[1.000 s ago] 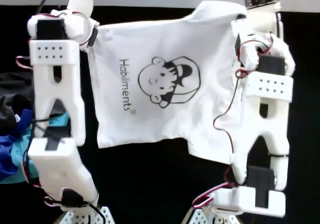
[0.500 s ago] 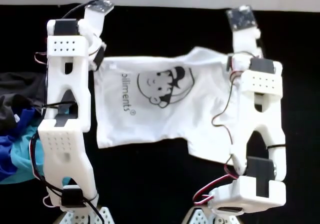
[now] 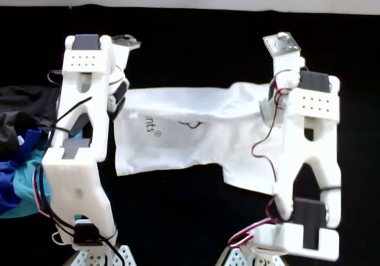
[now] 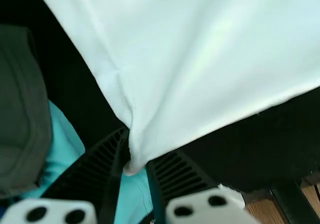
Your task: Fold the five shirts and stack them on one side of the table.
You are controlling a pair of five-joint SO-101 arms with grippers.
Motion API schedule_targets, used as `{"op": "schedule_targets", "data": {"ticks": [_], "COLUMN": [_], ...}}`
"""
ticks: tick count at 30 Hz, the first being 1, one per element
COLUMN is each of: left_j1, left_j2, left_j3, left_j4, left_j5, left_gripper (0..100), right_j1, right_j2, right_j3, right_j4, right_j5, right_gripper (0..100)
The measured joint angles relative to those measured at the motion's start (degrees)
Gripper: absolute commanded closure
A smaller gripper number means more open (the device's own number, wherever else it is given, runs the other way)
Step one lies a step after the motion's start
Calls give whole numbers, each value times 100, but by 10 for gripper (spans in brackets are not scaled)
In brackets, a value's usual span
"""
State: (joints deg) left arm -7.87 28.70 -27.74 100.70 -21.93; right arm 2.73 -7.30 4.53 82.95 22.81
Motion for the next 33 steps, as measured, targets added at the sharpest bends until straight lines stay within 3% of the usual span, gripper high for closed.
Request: {"op": "schedule_targets", "data": {"ticks": [6, 9, 18, 23, 33], "left_j1": [35, 35, 246, 264, 413], "left_j2": [-993, -1433, -2207, -2215, -2242], "left_j3": [1486, 2233, 4431, 4853, 4958], "left_j4": [-114, -273, -1644, -2233, -2127], "left_j5": [-193, -396, -510, -501, -378], "left_gripper": [991, 991, 991, 991, 991], "right_j1": [18, 97, 176, 211, 791], "right_j2": [-782, -1108, -2154, -2470, -2233], "right_j3": [897, 1785, 3525, 3604, 3692], "right_j4": [281, -97, -844, -1011, -1512], "right_j5": [9, 9, 141, 589, 677], "right_gripper": [993, 993, 993, 993, 993]}}
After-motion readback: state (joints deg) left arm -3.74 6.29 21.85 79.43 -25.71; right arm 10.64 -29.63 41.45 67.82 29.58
